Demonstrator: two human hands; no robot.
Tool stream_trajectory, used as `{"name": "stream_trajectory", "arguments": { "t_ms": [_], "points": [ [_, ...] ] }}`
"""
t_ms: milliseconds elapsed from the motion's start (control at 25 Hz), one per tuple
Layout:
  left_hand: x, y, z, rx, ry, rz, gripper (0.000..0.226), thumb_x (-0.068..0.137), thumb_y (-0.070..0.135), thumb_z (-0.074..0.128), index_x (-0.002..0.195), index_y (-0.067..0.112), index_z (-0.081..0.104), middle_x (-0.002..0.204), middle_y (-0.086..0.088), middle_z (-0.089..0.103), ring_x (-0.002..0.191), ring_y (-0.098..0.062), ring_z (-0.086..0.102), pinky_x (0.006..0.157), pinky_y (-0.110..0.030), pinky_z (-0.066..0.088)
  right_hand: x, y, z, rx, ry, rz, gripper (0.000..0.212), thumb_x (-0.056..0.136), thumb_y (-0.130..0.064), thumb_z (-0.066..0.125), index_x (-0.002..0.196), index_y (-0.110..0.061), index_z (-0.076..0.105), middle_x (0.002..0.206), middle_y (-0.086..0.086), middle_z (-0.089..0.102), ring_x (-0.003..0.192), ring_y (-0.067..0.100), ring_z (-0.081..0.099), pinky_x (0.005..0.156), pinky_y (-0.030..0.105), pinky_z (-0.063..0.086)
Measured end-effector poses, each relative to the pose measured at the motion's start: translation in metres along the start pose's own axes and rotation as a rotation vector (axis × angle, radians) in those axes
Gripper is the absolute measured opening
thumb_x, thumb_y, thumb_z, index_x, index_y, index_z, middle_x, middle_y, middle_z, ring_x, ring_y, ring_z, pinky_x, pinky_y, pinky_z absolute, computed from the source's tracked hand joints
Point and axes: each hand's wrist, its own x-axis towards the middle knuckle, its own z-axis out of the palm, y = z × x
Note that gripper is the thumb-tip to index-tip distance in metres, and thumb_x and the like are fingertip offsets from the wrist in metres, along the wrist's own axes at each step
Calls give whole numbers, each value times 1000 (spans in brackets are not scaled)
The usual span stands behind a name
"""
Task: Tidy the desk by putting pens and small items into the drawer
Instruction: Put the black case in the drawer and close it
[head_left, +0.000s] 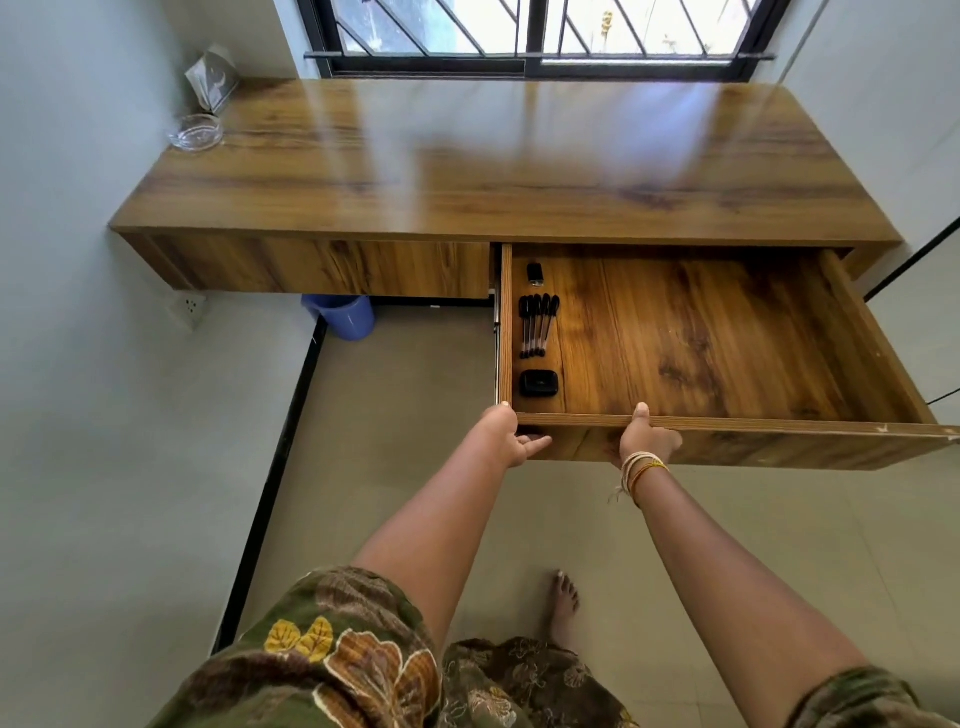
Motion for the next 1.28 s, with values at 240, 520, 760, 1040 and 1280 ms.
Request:
{"name": "stream_trajectory", "arguments": {
  "t_ms": [240, 520, 760, 1040, 1280],
  "points": [
    [35, 49, 34, 10, -45, 30, 53, 102, 31, 41, 148, 9, 27, 148, -25, 36, 131, -43, 46, 96, -55, 48, 42, -48, 43, 41, -215, 121, 57, 92, -43, 56, 130, -6, 34, 119, 18, 56, 103, 39, 62, 73, 53, 58],
    [71, 107, 79, -67, -34, 76, 55, 98, 31, 51, 145, 10, 31, 145, -25, 39, 122, -43, 53, 95, -53, 50, 86, -105, 87, 88, -498, 172, 49, 98, -37, 46, 133, -3, 41, 127, 21, 53, 109, 36, 58, 73, 47, 56],
    [91, 147, 111, -254, -40, 90, 56, 96, 20, 56, 144, 4, 32, 149, -28, 32, 133, -45, 41, 103, -53, 45, 105, -152, 126, 83, -548, 161, 41, 99, -29, 48, 126, 1, 44, 109, 20, 53, 111, 38, 58, 90, 51, 51],
    [87, 201, 138, -115, -138, 123, 65, 88, 4, 67, 141, -2, 30, 151, -38, 12, 138, -56, 24, 108, -47, 41, 135, -187, 144, 141, -688, 245, 41, 90, -36, 62, 115, -8, 47, 110, 15, 45, 97, 31, 54, 94, 49, 49],
    [103, 242, 163, -211, -19, 61, 81, 82, 17, 76, 146, 7, 27, 153, -34, 12, 138, -58, 18, 101, -57, 44, 131, -225, 178, 90, -578, 205, 68, 81, -54, 64, 137, -23, 41, 140, 15, 30, 117, 36, 44, 91, 50, 53]
  ]
}}
